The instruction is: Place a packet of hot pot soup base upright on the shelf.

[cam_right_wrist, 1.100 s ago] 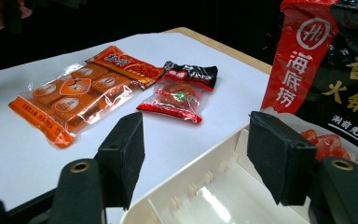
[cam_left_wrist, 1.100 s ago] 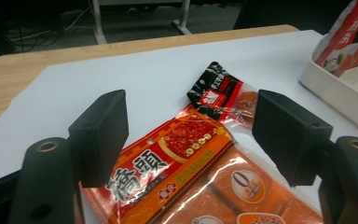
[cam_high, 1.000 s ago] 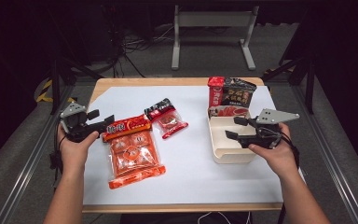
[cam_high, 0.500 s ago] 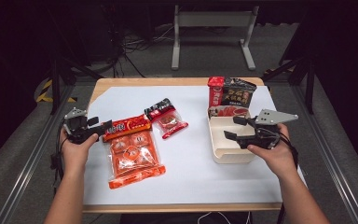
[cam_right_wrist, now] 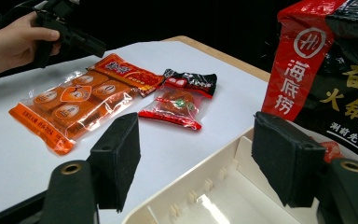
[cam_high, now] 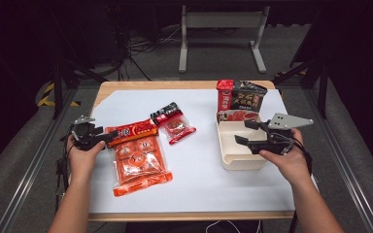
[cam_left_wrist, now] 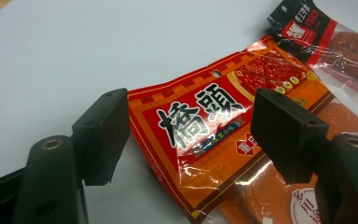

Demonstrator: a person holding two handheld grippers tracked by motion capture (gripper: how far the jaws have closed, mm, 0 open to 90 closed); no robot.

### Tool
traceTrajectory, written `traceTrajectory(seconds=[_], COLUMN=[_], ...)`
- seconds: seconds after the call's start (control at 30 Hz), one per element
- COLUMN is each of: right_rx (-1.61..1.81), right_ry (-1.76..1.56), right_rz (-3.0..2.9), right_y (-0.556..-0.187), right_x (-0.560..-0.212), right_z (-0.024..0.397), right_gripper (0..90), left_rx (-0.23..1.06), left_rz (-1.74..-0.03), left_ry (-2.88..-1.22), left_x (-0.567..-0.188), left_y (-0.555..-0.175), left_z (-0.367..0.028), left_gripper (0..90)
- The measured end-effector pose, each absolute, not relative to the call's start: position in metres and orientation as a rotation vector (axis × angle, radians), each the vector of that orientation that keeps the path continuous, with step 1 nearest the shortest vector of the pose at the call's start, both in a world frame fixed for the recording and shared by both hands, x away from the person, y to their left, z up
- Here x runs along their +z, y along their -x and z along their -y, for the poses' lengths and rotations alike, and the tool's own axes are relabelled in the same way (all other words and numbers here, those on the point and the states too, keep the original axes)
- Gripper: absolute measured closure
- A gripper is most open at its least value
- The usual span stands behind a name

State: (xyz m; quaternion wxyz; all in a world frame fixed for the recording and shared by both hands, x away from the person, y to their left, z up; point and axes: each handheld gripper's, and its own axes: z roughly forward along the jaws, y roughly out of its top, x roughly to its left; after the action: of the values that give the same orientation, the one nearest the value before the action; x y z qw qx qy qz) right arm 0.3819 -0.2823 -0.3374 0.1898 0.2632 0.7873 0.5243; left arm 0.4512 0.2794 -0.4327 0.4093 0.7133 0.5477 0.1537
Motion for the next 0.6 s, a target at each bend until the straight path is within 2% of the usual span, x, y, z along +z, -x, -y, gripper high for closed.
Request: traceTrajectory(seconds=[0.6], right_rx=[1.456], right_ry=[-0.729], right_rz=[-2.199], right_y=[-0.381], right_x=[-0.337], right_z=[0.283], right_gripper=[31.5], left_rx=[0.295], left_rz=[-1.436], left_ry=[-1.813], left_x=[-0.445], left_y=[-0.457], left_z=[-0.284], left_gripper=[28.5])
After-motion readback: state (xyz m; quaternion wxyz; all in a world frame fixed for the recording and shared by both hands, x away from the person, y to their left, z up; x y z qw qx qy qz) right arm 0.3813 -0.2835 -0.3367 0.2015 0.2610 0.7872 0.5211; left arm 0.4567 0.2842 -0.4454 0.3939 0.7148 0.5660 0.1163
